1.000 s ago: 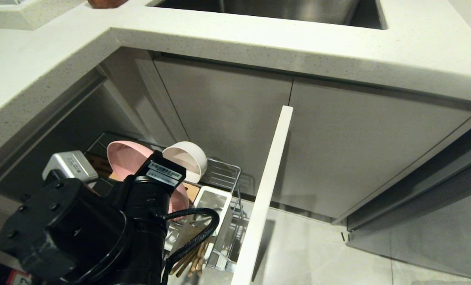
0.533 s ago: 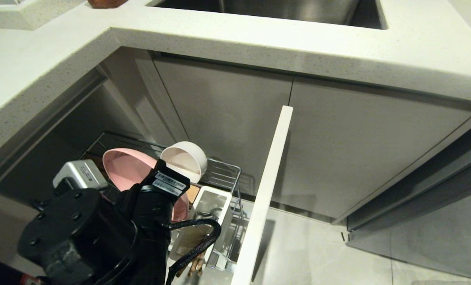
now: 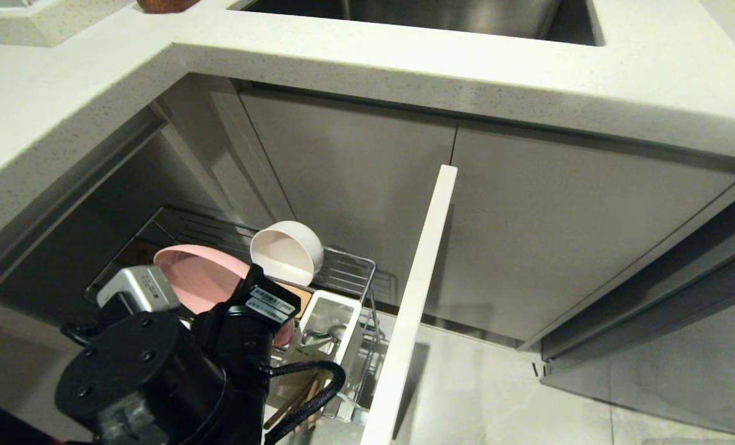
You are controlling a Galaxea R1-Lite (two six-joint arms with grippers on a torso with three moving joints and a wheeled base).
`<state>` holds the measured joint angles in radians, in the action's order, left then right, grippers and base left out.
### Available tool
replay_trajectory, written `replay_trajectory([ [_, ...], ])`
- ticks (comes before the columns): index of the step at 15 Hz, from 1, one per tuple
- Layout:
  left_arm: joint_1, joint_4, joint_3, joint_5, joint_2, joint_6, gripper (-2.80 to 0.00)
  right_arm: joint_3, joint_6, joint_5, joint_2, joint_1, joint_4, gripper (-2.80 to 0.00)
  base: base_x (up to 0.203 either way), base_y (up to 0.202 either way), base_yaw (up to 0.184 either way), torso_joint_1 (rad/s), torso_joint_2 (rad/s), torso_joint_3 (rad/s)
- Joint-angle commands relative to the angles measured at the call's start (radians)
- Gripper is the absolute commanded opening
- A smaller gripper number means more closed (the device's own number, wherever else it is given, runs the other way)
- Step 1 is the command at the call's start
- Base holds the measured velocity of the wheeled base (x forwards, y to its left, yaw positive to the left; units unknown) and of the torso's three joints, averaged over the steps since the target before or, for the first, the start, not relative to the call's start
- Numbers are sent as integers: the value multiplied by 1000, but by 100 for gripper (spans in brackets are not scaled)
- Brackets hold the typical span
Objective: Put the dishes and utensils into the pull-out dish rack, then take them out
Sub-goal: Pick up the plate and place it in the cupboard
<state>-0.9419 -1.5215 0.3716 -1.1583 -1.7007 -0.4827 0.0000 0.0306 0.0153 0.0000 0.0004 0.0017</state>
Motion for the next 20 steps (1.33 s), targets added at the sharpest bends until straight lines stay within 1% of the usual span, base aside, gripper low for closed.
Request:
replay_trajectory([
  [1,0,-9,-6,-8,-11,-5,-280,3,0,0,0,1,0,-280,0,0,0,0,0,0],
  [4,0,-9,-13,-6,-27,-30,-280,2,0,0,1,0,0,-280,0,0,0,0,0,0],
  [11,5,-9,-11,4,-59,-33,-280,3,0,0,0,0,0,-280,0,0,0,0,0,0],
  [13,11,-9,-6,18,-60,-33,-280,2,0,0,0,0,0,-280,0,0,0,0,0,0],
  [16,36,-9,0,57,-62,-33,-280,2,0,0,0,1,0,-280,0,0,0,0,0,0],
  [18,41,-9,-3,63,-63,-40,-280,2,0,0,0,0,0,-280,0,0,0,0,0,0],
  [20,43,-9,-17,61,-70,-62,-280,2,0,0,0,1,0,-280,0,0,0,0,0,0],
])
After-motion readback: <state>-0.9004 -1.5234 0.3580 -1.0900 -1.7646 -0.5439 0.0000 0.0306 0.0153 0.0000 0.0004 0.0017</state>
